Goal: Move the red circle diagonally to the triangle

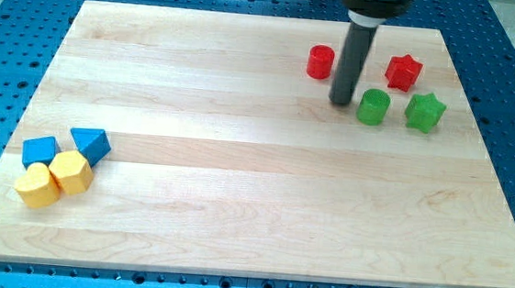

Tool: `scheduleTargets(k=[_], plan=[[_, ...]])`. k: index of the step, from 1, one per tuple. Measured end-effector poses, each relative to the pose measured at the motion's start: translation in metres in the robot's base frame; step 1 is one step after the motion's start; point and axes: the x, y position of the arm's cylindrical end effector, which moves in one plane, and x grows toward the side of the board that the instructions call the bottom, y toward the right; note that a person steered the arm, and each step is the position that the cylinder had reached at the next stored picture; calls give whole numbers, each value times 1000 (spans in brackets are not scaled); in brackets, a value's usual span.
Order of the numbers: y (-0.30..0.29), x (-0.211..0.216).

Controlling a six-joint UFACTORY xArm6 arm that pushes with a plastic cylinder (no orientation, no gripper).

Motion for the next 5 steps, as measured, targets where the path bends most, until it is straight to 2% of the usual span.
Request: scheduleTargets(k=[1,2,3,5], plan=[[-60,-14],[-44,-90],[-30,-110],[-28,-110]])
